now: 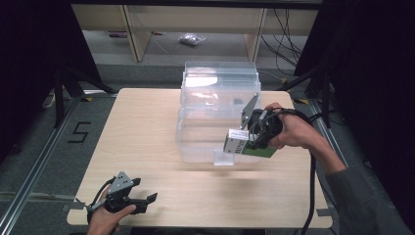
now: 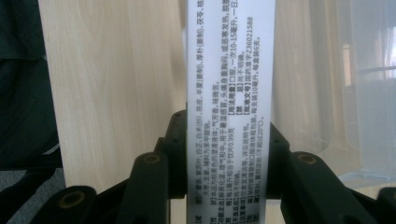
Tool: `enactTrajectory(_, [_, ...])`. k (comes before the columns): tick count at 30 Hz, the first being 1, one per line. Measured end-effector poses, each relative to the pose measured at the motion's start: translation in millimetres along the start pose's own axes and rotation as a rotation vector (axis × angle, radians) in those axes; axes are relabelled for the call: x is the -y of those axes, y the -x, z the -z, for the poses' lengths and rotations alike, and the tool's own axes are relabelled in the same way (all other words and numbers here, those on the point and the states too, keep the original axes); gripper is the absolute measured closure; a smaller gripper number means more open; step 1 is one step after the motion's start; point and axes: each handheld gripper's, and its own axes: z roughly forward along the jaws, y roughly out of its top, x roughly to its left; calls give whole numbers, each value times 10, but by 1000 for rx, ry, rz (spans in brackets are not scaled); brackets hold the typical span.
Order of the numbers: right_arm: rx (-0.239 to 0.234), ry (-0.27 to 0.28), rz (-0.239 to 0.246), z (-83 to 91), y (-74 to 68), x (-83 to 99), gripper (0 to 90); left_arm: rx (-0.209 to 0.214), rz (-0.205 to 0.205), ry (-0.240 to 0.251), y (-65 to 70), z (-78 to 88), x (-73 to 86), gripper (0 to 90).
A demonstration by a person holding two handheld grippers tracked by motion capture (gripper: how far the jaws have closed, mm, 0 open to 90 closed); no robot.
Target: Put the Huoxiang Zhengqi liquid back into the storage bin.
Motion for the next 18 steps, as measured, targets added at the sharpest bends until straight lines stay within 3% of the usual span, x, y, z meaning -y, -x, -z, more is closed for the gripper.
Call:
enactTrajectory(3, [-3, 2, -7, -16, 115, -25, 645, 0, -1, -1, 0, -1, 0, 149])
enactTrajectory(4, [-2, 8, 38, -23, 168, -36, 645, 1, 1, -1, 0, -1, 1, 149])
enactTrajectory(6, [-3, 3, 9, -24, 207, -42, 645, 2, 0, 0, -3, 1, 1, 149])
enactTrajectory(7, [3, 11, 33, -31, 252, -47, 645, 2, 2, -1, -4, 2, 0, 149])
enactTrajectory(8, [1, 8, -3, -27, 258, -45, 645, 2, 2, -1, -4, 2, 0, 149])
enactTrajectory(11, [9, 17, 27, -41, 356, -59, 645, 4, -1, 0, -3, -2, 2, 149])
enactTrajectory(15, [2, 5, -3, -70, 407, -75, 645, 3, 0, 1, 0, 0, 0, 149])
enactTrajectory(18, [1, 4, 18, -126, 476, -95, 645, 3, 1, 1, -1, 0, 1, 148])
